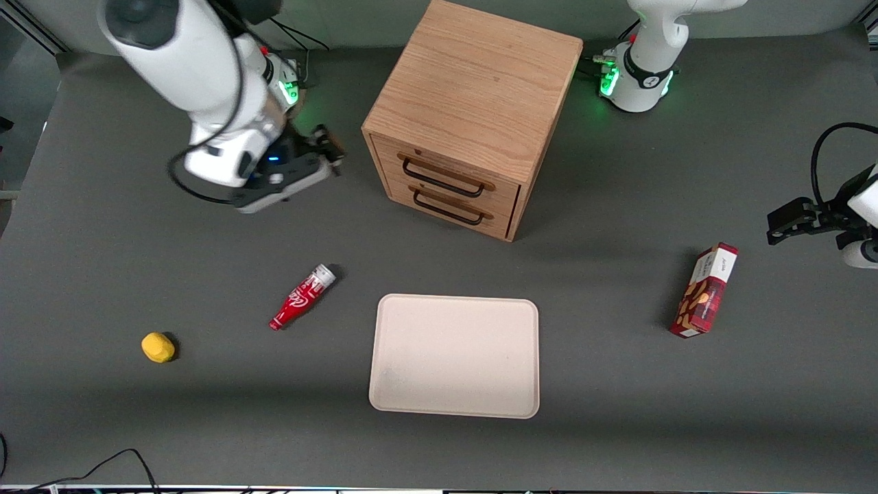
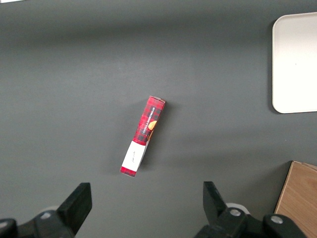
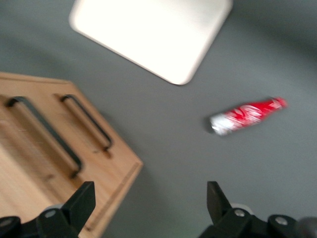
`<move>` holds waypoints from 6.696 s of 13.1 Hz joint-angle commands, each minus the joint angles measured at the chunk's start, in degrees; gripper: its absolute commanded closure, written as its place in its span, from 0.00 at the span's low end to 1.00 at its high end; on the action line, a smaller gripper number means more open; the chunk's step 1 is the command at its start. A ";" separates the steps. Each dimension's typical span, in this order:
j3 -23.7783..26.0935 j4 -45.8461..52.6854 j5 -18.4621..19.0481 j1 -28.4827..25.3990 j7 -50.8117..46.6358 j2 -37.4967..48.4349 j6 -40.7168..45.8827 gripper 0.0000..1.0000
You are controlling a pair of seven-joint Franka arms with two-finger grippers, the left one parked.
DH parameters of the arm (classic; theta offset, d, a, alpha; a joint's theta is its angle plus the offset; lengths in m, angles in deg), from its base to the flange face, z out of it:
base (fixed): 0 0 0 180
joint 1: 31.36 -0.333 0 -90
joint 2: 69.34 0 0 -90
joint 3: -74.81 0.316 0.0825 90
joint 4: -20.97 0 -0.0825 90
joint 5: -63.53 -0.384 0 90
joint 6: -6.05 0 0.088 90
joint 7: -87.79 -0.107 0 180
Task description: Open upper drawer
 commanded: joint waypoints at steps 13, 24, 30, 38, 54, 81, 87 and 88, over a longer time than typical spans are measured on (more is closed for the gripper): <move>18.02 3.14 18.03 -2.73 7.81 -25.12 -9.82 0.00; 17.94 0.93 22.14 -2.56 11.15 -28.81 -13.85 0.00; 16.53 3.03 23.04 -2.03 15.62 -29.96 -14.30 0.00; 11.79 11.12 22.68 -1.68 25.99 -33.21 -14.30 0.00; 5.81 22.11 17.32 -1.41 36.10 -37.78 -14.21 0.00; -24.33 -23.37 -5.00 4.21 -13.49 20.28 -8.12 0.00; -27.06 -26.84 -2.28 4.39 -7.22 24.18 -8.06 0.00; -28.02 -26.84 -2.19 4.39 -7.13 24.35 -7.97 0.00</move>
